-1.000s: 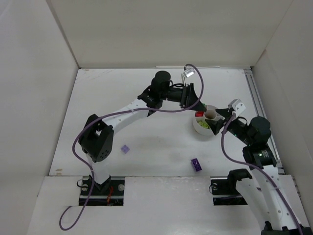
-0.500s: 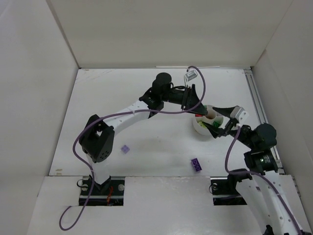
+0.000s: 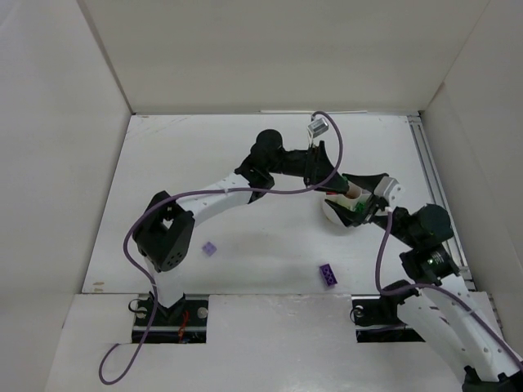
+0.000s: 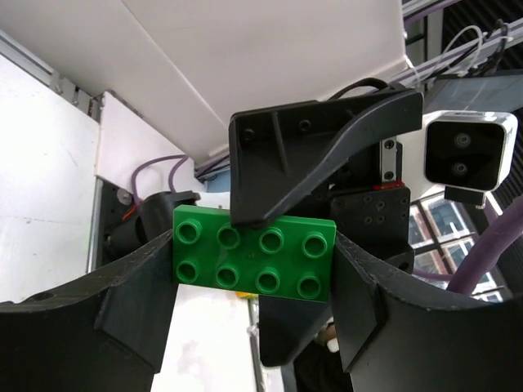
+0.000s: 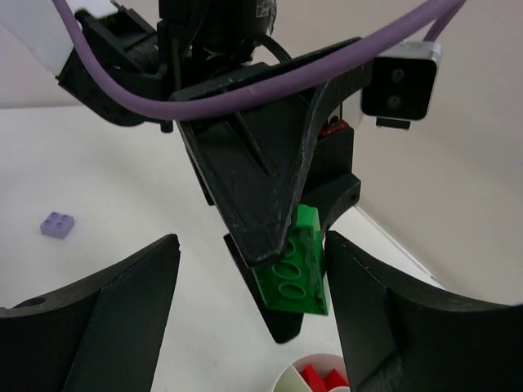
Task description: Sort the legos into containers by color
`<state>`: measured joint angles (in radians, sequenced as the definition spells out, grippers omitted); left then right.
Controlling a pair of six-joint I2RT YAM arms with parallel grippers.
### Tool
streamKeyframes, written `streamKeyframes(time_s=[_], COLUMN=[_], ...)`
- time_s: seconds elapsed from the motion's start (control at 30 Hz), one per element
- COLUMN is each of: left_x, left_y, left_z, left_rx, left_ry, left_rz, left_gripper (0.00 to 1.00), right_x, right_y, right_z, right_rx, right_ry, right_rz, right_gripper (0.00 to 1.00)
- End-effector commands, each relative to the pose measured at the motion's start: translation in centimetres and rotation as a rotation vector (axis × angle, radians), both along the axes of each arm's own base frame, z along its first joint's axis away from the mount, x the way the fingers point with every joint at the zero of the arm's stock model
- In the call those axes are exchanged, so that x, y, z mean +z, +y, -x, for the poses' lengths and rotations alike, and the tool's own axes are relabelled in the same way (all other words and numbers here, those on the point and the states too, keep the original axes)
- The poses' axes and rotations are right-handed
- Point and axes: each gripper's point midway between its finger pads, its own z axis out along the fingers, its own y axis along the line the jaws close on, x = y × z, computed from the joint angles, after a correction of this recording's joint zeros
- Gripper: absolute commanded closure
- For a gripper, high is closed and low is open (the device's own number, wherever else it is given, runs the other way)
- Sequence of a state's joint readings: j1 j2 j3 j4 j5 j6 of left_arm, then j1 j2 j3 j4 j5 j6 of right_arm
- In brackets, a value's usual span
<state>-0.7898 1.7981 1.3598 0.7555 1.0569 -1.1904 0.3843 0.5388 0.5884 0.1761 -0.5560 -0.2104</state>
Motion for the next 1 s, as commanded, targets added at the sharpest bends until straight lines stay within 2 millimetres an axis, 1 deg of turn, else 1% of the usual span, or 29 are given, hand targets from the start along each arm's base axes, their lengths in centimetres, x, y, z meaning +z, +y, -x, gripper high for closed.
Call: streamKeyframes(time_s=[0.0, 0.03, 0.07, 0.1, 0.13, 0.17, 0.2, 0.23, 0.27, 0.3, 0.33, 0.37, 0.4, 0.43, 0.47, 0.53, 0.57, 0.6, 0.63, 0.67, 0.7, 0.73, 0.77, 0.8, 0.83, 0.87, 0.9, 0.93, 0.97], left_x=[3.1, 3.4, 3.1, 3.2, 3.1, 3.1, 3.2, 3.1, 3.2, 3.0, 2.9, 2.9, 2.9, 2.9, 2.9, 3.0, 2.3, 2.6, 2.7, 2.5, 2.4, 2.3, 1.9, 2.4, 2.3, 2.3, 2.0, 1.9, 1.9], left_y=[0.9, 1.0, 0.9, 1.0, 1.1, 1.1, 1.3, 1.3, 1.5, 1.4, 1.4, 1.6, 1.6, 1.6, 1.6, 1.7, 1.7, 1.8, 1.9, 2.0, 2.2, 2.6, 2.9, 3.0, 3.3, 3.3, 3.4, 3.5, 3.7], left_z=[1.1, 1.2, 1.3, 1.4, 1.5, 1.5, 1.7, 1.6, 1.8, 1.8, 1.7, 1.9, 1.9, 1.9, 1.9, 1.9, 1.4, 1.4, 1.4, 0.8, 1.0, 0.6, 0.2, 0.2, 0.0, -0.1, -0.8, -0.7, -1.2], left_rx=[-0.024, -0.026, -0.039, -0.040, -0.043, -0.043, -0.043, -0.042, -0.043, -0.040, -0.040, -0.040, -0.040, -0.040, -0.039, -0.030, -0.018, -0.007, 0.005, 0.026, 0.027, 0.041, 0.052, 0.060, 0.070, 0.080, 0.103, 0.105, 0.115], left_ry=[-0.055, -0.059, -0.044, -0.059, -0.049, -0.049, -0.055, -0.048, -0.049, -0.053, -0.046, -0.046, -0.046, -0.046, -0.055, -0.052, -0.043, -0.051, -0.067, -0.065, -0.056, -0.066, -0.060, -0.066, -0.058, -0.068, -0.077, -0.067, -0.067], left_rz=[0.124, 0.136, 0.129, 0.143, 0.144, 0.144, 0.150, 0.143, 0.144, 0.140, 0.133, 0.133, 0.133, 0.133, 0.136, 0.137, 0.117, 0.123, 0.126, 0.119, 0.109, 0.109, 0.102, 0.112, 0.103, 0.107, 0.102, 0.084, 0.083], left_gripper=[0.63, 0.63, 0.63, 0.63, 0.63, 0.63, 0.63, 0.63, 0.63, 0.63, 0.63, 0.63, 0.63, 0.63, 0.62, 0.53, 0.52, 0.44, 0.38, 0.32, 0.27, 0.17, 0.14, 0.11, 0.07, 0.00, 0.00, 0.00, 0.00], right_x=[3.2, 3.1, 3.1, 3.6, 3.4, 3.4, 3.5, 3.8, 3.4, 3.8, 3.3, 3.7, 4.1, 3.7, 3.9, 3.9, 3.9, 3.5, 3.2, 3.2, 2.5, 2.1, 1.8, 1.5, 1.2, 1.2, 1.2, 1.5, 0.9], right_y=[0.4, 0.7, 1.0, 1.1, 1.3, 1.1, 1.0, 0.7, 0.7, -0.1, -0.3, -0.6, -1.2, -1.4, -1.7, -2.1, -2.1, -2.2, -2.1, -2.4, -2.4, -2.4, -2.6, -2.5, -2.6, -2.5, -2.7, -2.9, -3.0], right_z=[-0.4, -0.7, -0.8, -0.7, -0.9, -1.2, -1.4, -1.3, -1.5, -1.7, -1.9, -1.7, -1.8, -2.0, -1.9, -2.2, -2.2, -2.4, -2.7, -2.9, -3.3, -3.7, -3.8, -4.1, -4.1, -4.1, -4.2, -4.3, -4.6], right_rx=[-0.032, -0.030, -0.035, -0.041, -0.047, -0.073, -0.090, -0.107, -0.121, -0.163, -0.178, -0.188, -0.217, -0.232, -0.241, -0.270, -0.270, -0.280, -0.280, -0.303, -0.317, -0.328, -0.346, -0.347, -0.355, -0.352, -0.363, -0.376, -0.390], right_ry=[-0.083, -0.070, -0.065, -0.070, -0.067, -0.061, -0.058, -0.063, -0.051, -0.046, -0.035, -0.037, -0.036, -0.027, -0.025, -0.014, -0.013, 0.003, 0.012, 0.022, 0.048, 0.061, 0.080, 0.088, 0.102, 0.109, 0.110, 0.111, 0.133], right_rz=[-0.058, -0.056, -0.065, -0.074, -0.068, -0.077, -0.083, -0.095, -0.097, -0.126, -0.123, -0.144, -0.166, -0.165, -0.180, -0.196, -0.196, -0.202, -0.195, -0.209, -0.203, -0.195, -0.198, -0.191, -0.193, -0.201, -0.204, -0.207, -0.202], right_gripper=[0.24, 0.26, 0.29, 0.31, 0.34, 0.41, 0.45, 0.45, 0.47, 0.51, 0.52, 0.55, 0.62, 0.64, 0.67, 0.76, 0.78, 0.81, 0.81, 0.84, 0.86, 0.87, 0.89, 0.91, 0.91, 0.91, 0.91, 0.91, 0.91])
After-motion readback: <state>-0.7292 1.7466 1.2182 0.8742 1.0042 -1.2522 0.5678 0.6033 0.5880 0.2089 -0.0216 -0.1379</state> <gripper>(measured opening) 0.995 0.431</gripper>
